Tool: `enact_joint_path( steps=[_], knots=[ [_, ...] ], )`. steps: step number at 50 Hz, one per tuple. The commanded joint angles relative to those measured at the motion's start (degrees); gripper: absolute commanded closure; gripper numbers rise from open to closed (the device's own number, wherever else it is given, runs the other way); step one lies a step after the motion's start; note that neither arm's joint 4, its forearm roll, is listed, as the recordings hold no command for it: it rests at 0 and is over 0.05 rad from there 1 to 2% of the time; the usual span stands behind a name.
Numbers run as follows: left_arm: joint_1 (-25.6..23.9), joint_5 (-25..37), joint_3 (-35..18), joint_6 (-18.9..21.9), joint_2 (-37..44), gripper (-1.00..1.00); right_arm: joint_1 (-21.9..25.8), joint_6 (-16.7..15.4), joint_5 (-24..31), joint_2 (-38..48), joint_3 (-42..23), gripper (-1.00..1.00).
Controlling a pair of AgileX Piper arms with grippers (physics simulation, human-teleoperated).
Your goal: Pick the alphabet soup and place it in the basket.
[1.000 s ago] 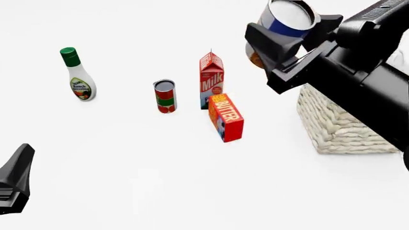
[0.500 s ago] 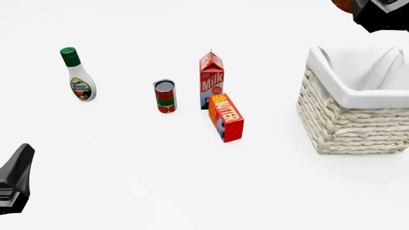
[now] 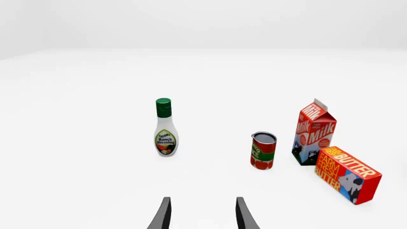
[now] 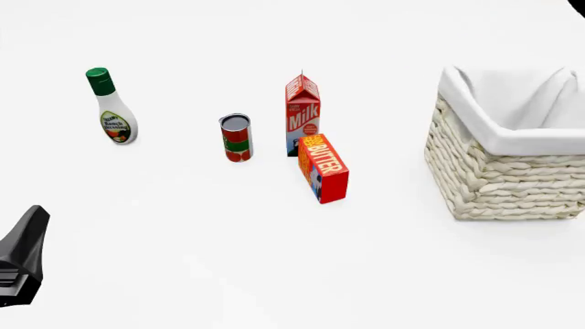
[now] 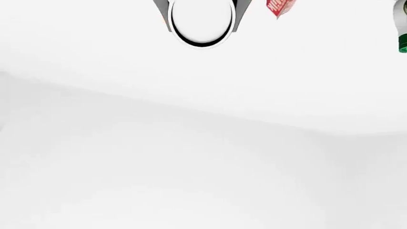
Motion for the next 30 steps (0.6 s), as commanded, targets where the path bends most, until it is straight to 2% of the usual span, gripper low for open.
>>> enact_joint_path(
  steps=[1,9,22,30],
  knots=[
    [0.0,0.0,0.0,0.0,0.0,-1.00,-6.2,-0.2,1.4,0.2,-0.5,1.00],
    [0.0,0.0,0.0,0.0,0.0,-1.00,-10.4,-1.3,1.4,2.0,0.1,1.00],
    [0.0,0.0,0.0,0.0,0.0,-1.00,-12.6,-4.5,2.0,4.5,0.8,1.00],
    [0.0,0.0,0.0,0.0,0.0,-1.00,-13.7,-6.4,4.5,6.0,-0.5,1.00]
  ],
)
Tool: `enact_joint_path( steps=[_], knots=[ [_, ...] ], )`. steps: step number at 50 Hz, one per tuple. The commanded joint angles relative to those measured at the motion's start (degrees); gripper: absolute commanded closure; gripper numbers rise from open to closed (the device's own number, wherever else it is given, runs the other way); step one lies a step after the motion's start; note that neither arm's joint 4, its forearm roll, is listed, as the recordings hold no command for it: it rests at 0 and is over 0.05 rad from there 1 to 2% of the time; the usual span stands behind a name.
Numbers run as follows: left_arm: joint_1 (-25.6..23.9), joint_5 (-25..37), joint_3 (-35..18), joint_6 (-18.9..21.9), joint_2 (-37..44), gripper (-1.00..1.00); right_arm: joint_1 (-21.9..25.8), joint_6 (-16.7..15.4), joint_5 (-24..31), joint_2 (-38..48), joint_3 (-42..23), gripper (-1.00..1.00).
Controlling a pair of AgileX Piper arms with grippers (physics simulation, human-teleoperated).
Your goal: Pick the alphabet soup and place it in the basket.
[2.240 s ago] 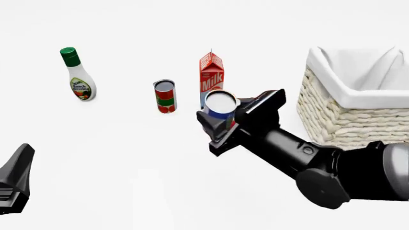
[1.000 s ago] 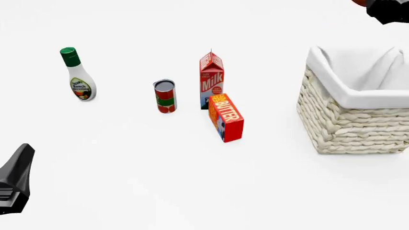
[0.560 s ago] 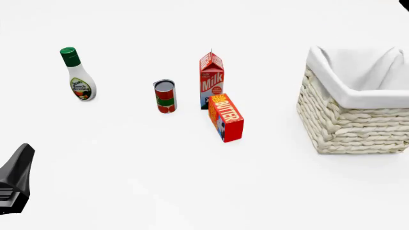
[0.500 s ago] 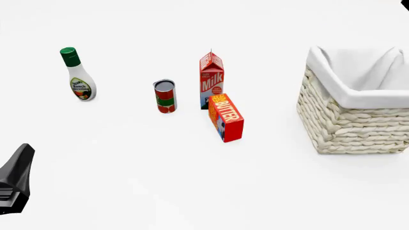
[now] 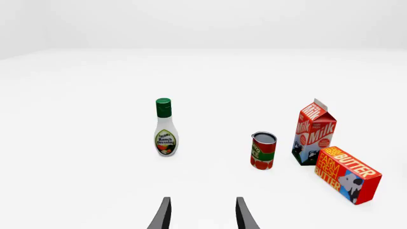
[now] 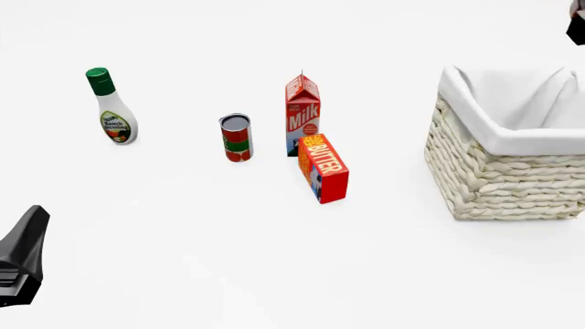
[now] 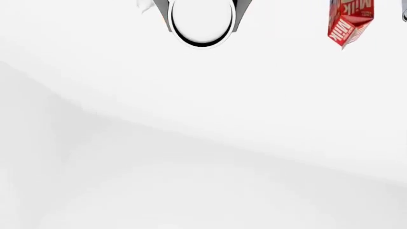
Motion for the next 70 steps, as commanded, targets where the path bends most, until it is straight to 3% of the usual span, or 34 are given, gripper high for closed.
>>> enact_joint_path(
  steps=[1,15,24,32,54,70],
  knots=[
    [0.0,0.0,0.0,0.0,0.0,-1.00,-1.9,-1.6,2.6,1.9,-1.5,1.00],
    [0.0,0.0,0.0,0.0,0.0,-1.00,-5.7,-3.1,11.7,8.0,-7.7,1.00],
    [0.0,0.0,0.0,0.0,0.0,-1.00,-5.8,-2.1,16.6,12.8,-11.5,1.00],
    [0.0,0.0,0.0,0.0,0.0,-1.00,-6.9,-4.6,19.4,16.4,-13.1,1.00],
    [0.0,0.0,0.0,0.0,0.0,-1.00,-10.8,-11.0,22.2,21.7,-12.8,1.00],
    [0.0,0.0,0.0,0.0,0.0,-1.00,-9.3,-12.4,22.4,25.4,-13.9,1.00]
  ],
)
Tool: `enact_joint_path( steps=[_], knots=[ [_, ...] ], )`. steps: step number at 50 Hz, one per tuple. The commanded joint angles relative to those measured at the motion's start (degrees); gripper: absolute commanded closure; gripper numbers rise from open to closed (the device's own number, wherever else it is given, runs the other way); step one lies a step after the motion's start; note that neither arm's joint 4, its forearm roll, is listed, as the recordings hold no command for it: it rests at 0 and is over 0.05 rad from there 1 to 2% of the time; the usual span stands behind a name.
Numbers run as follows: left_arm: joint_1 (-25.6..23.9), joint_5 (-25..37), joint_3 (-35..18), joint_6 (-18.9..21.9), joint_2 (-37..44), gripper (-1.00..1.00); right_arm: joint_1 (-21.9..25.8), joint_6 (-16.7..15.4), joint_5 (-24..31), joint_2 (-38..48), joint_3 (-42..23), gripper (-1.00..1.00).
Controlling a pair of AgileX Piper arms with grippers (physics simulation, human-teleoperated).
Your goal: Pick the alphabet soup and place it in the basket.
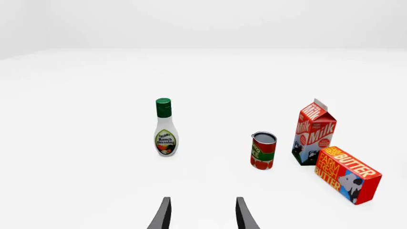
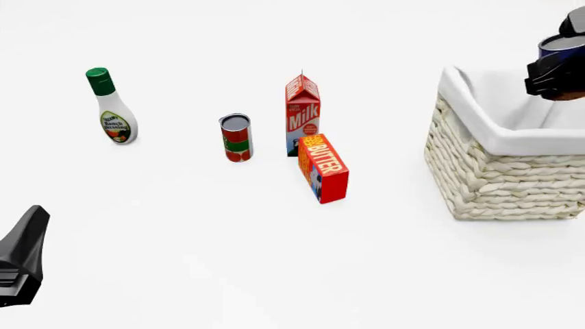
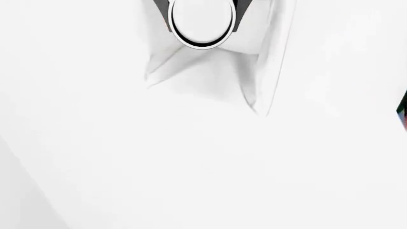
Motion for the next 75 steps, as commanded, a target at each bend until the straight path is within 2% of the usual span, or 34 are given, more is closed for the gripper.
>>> enact_joint_path(
  steps=[1,32,67,68,75],
  knots=[
    [0.0,0.0,0.0,0.0,0.0,-1.00,0.7,-0.2,0.4,2.7,-1.7,1.00],
    [0.0,0.0,0.0,0.0,0.0,-1.00,1.1,-4.0,-1.0,11.1,-5.0,1.00],
    [0.0,0.0,0.0,0.0,0.0,-1.00,-0.9,-4.4,-2.2,13.9,-4.9,1.00],
    [0.0,0.0,0.0,0.0,0.0,-1.00,-0.9,-4.4,-2.3,13.9,-4.9,-1.00],
    [0.0,0.0,0.0,0.0,0.0,-1.00,-0.9,-4.3,-2.3,14.1,-5.0,-1.00]
  ],
)
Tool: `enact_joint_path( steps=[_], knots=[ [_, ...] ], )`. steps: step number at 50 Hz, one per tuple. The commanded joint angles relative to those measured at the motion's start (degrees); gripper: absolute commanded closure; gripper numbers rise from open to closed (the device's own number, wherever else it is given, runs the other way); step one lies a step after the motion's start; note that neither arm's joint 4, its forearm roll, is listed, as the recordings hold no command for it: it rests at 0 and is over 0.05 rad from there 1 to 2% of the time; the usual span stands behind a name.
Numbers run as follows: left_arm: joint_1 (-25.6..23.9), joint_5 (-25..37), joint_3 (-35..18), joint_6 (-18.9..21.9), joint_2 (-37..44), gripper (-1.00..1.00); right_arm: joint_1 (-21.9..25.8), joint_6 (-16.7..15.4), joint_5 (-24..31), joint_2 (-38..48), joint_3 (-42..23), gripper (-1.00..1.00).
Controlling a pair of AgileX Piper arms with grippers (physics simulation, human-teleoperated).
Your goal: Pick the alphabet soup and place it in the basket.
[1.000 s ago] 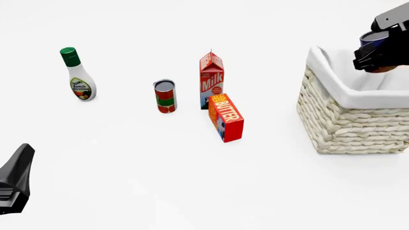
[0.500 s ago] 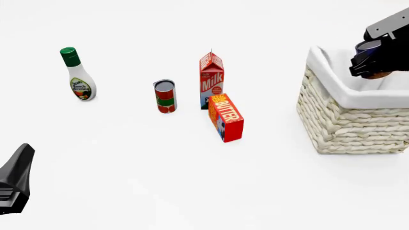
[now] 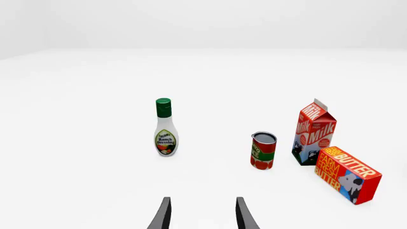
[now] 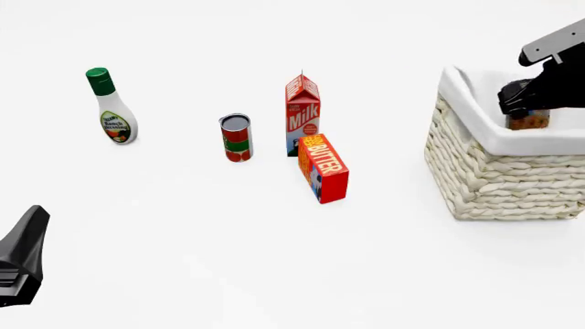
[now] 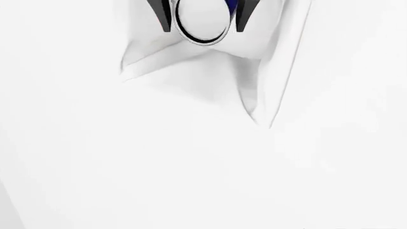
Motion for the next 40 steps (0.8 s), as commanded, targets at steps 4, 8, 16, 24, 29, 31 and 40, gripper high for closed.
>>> enact_joint_path(
  steps=[4,8,16,24,29,31,40],
  knots=[
    [0.0,0.0,0.0,0.0,0.0,-1.00,-0.2,0.8,-0.3,0.1,-0.6,-1.00],
    [0.0,0.0,0.0,0.0,0.0,-1.00,-0.1,1.0,-0.3,0.0,-0.6,-1.00],
    [0.0,0.0,0.0,0.0,0.0,-1.00,0.0,1.1,0.3,-0.7,-0.9,-1.00],
    [0.0,0.0,0.0,0.0,0.0,-1.00,0.2,1.3,0.9,-2.1,-0.8,-1.00],
    [0.0,0.0,0.0,0.0,0.0,-1.00,0.3,1.6,1.8,-3.3,-1.3,-1.00],
    [0.0,0.0,0.0,0.0,0.0,-1.00,0.4,1.7,2.3,-4.3,-1.5,-1.00],
    [0.0,0.0,0.0,0.0,0.0,-1.00,1.2,2.6,5.0,-8.8,-2.6,-1.00]
  ],
)
